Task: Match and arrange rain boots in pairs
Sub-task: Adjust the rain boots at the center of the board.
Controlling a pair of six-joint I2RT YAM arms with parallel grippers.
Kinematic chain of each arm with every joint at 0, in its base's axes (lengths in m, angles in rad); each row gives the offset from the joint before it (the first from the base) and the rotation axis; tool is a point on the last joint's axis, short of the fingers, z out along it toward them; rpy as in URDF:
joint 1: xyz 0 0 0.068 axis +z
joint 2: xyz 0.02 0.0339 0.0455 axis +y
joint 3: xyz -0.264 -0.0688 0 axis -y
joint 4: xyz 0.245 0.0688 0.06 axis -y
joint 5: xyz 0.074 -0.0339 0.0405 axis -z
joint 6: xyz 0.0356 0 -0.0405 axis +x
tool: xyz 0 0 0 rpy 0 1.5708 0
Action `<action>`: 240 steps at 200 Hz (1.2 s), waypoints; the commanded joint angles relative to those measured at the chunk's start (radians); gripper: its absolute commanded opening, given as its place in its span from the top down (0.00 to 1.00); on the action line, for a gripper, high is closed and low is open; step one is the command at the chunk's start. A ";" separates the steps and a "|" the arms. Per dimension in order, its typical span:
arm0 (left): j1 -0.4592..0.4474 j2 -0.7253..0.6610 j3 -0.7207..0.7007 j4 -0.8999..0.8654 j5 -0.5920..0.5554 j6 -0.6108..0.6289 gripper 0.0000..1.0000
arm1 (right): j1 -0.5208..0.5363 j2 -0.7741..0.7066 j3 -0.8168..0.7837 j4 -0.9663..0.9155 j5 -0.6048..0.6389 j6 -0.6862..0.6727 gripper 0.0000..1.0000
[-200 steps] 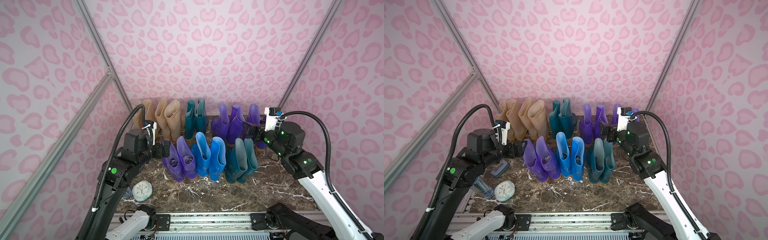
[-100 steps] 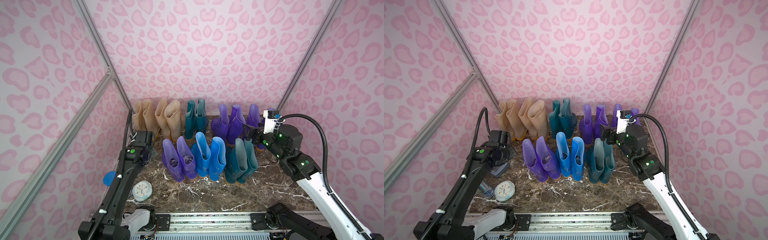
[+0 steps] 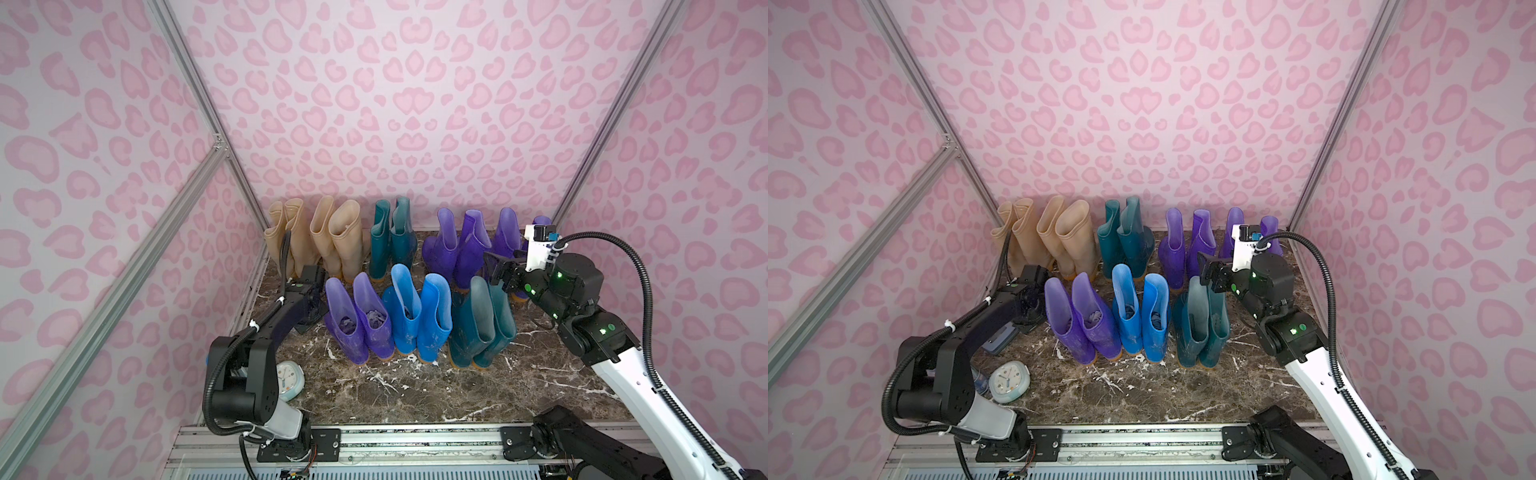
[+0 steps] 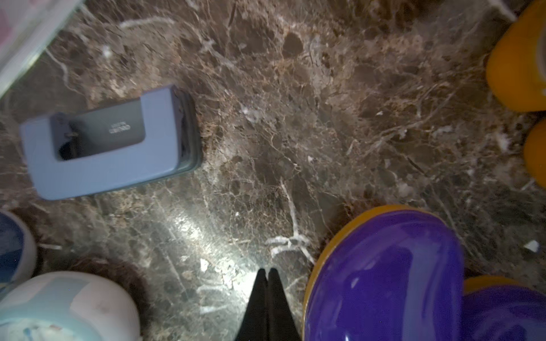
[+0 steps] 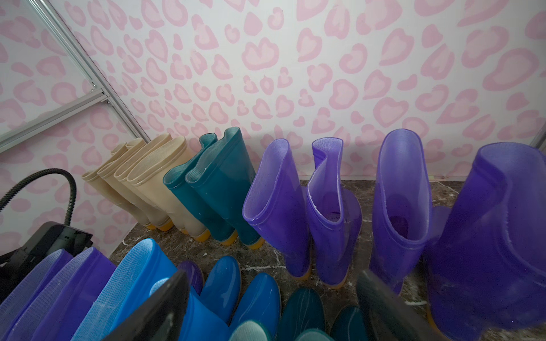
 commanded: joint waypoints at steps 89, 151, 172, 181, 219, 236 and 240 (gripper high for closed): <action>-0.084 0.161 -0.089 0.368 0.083 -0.004 0.98 | -0.014 -0.035 0.005 -0.015 0.084 -0.028 0.08; -0.130 0.202 -0.047 0.459 0.156 0.090 0.98 | -0.031 -0.039 0.007 -0.034 0.098 -0.028 0.07; -0.132 0.185 -0.049 0.433 0.131 0.099 0.98 | -0.037 -0.043 0.000 -0.031 0.101 -0.033 0.06; -0.131 0.161 -0.048 0.404 0.111 0.105 0.98 | -0.041 -0.047 -0.004 -0.024 0.105 -0.035 0.06; -0.133 -0.066 -0.029 0.212 -0.017 0.187 0.82 | -0.042 -0.121 -0.067 0.084 0.180 -0.035 0.03; -0.133 -0.171 0.006 0.115 -0.077 0.234 0.58 | -0.042 -0.158 -0.107 0.151 0.217 -0.044 0.02; -0.133 -0.193 0.019 0.093 -0.084 0.246 0.52 | -0.041 -0.165 -0.118 0.169 0.221 -0.051 0.02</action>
